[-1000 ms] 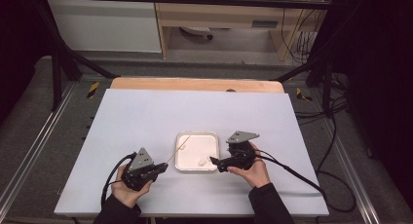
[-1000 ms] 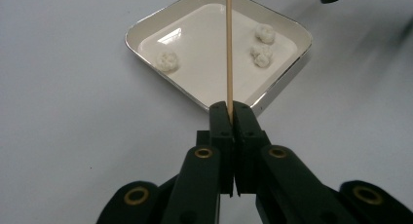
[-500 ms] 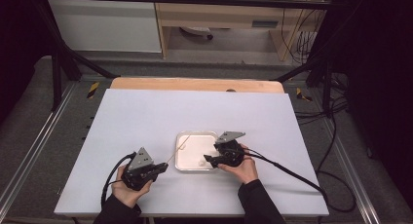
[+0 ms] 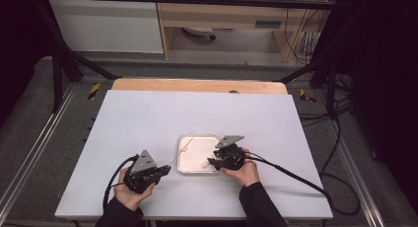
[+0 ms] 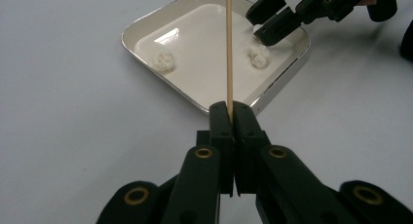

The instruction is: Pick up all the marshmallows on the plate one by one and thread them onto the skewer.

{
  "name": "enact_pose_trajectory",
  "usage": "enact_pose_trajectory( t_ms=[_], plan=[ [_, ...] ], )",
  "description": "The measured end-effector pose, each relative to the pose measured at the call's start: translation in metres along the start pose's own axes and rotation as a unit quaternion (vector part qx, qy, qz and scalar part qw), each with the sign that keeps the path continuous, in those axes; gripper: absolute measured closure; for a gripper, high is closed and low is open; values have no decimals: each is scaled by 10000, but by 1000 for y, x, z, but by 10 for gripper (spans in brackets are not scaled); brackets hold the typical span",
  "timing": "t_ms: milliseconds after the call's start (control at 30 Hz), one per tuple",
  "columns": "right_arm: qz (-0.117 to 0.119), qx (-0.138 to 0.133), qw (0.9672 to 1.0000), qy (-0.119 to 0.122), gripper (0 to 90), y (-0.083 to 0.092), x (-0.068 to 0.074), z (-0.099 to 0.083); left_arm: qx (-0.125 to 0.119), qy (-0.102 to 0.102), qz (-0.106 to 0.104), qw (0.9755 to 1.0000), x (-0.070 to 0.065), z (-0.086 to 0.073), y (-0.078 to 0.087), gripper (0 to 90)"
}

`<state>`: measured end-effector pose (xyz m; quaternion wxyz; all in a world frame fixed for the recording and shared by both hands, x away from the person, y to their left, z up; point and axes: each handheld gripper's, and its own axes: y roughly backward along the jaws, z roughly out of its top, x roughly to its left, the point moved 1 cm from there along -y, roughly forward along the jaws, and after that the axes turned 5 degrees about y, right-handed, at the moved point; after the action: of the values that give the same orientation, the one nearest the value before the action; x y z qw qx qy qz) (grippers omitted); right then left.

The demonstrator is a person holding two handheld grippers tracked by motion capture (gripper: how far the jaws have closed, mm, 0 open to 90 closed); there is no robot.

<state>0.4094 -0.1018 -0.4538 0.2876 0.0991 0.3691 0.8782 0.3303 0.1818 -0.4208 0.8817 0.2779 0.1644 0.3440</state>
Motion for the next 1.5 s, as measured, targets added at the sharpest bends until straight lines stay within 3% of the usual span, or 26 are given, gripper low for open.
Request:
enact_pose_trajectory(
  t_ms=[400, 700, 733, 867, 900, 1000, 1033, 1100, 1133, 1267, 1300, 1333, 1367, 1433, 1500],
  plan=[
    [-81, -47, 10000, -22, 698, 2, 3, -2, -52, -33, -7, 10000, -3, 0, -1, 886],
    [182, -746, 9966, -286, 707, 33, 1, 11, -137, -92, -27, 9999, -8, 0, -1, 886],
    [256, -938, 9946, -360, 708, 41, 0, 14, -149, -106, -31, 9998, -9, 0, -1, 886],
    [452, -1301, 9893, -486, 711, 55, -2, 20, -184, -124, -60, 9997, -12, 0, -2, 886],
    [452, -1301, 9893, -486, 711, 55, -2, 20, -192, -129, -68, 9997, -13, 0, -3, 886],
    [604, -1532, 9843, -639, 713, 63, -3, 24, -234, -137, -88, 9996, -15, 0, -3, 886],
    [641, -1616, 9823, -691, 714, 64, -3, 26, -255, -149, -96, 9995, -15, 0, -3, 886],
    [803, -1861, 9755, -857, 717, 68, -5, 29, -281, -149, -100, 9994, -16, 0, -3, 886],
    [803, -1861, 9755, -857, 717, 68, -5, 29, -275, -152, -111, 9994, -16, 0, -4, 886],
    [1032, -2129, 9652, -1115, 719, 71, -9, 33, -257, -148, -135, 9995, -17, 0, -5, 886],
    [1101, -2221, 9610, -1223, 720, 72, -10, 35, -264, -148, -145, 9994, -17, 0, -6, 886],
    [1101, -2221, 9610, -1223, 720, 72, -10, 35, -264, -152, -153, 9994, -18, 0, -6, 886],
    [1168, -2300, 9570, -1328, 722, 71, -12, 36, -265, -158, -152, 9994, -18, 0, -6, 886],
    [1241, -2362, 9533, -1415, 724, 71, -13, 38, -265, -156, -167, 9994, -18, 0, -7, 886],
    [1276, -2391, 9518, -1435, 724, 70, -13, 39, -275, -158, -185, 9993, -18, 0, -7, 886]
  ],
)
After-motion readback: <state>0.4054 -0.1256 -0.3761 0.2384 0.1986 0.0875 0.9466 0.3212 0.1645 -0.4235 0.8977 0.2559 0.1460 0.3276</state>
